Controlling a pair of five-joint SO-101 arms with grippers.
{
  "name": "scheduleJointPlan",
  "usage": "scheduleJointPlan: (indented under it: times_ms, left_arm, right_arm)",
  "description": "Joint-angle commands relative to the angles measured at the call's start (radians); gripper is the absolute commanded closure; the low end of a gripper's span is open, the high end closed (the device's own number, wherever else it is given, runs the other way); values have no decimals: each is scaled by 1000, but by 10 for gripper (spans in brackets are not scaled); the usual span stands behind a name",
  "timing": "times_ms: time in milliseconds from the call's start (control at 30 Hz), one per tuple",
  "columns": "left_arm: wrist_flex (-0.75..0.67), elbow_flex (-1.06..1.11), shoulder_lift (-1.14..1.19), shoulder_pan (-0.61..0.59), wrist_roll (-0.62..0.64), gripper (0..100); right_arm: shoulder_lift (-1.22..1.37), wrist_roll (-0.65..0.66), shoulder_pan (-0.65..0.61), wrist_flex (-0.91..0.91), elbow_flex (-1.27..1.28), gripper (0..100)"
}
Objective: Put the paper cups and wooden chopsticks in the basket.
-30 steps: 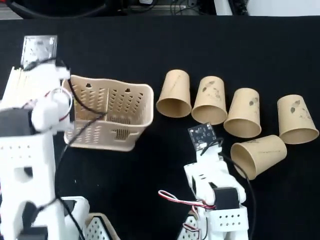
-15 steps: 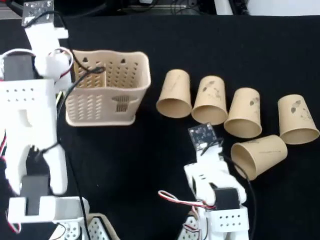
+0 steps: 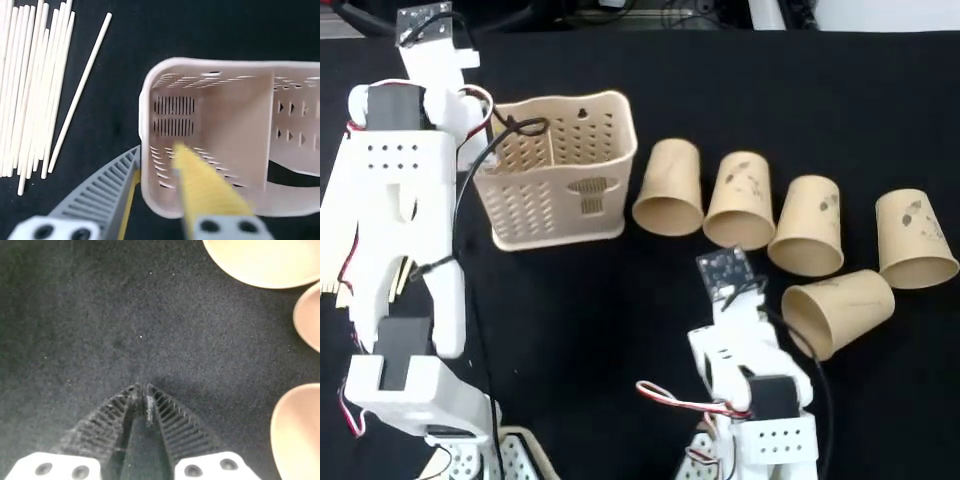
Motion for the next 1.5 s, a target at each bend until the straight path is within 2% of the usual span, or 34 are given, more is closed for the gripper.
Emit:
scheduleJointPlan:
  times_ms: [0,367,467,600,667,733,833,900,1133,1367,1467]
  left_arm:
    - [37,-91,-74,18,6,764]
    - [37,-90,-353,7,3,770]
    - [38,-53,-477,-73,3,770]
    - [35,189,-697,-199,-75,770]
    - [29,340,-824,-245,-137,770]
    - [-11,493,-968,-288,-181,770]
    - [-110,725,-1192,-360,-241,770]
    - [-180,881,-1318,-386,-275,770]
    - [-397,1460,-1574,-409,-292,770]
    - [-442,1721,-1804,-398,-287,770]
    - [-442,1791,-1898,-364,-285,770]
  right_arm:
    - [-73,6,8,-3,-4,984]
    - [-71,8,15,-44,-4,983]
    - [-71,8,15,-46,-5,983]
    - [-71,11,15,-43,-22,984]
    - [-70,74,15,-21,-54,985]
    - [-70,213,15,-5,-76,984]
    - [-73,505,8,-11,-104,984]
    - [-73,614,12,-17,-148,984]
    - [-62,661,11,46,-363,967]
    - [-61,710,9,-20,-355,724]
    - [-31,709,9,-140,-286,710]
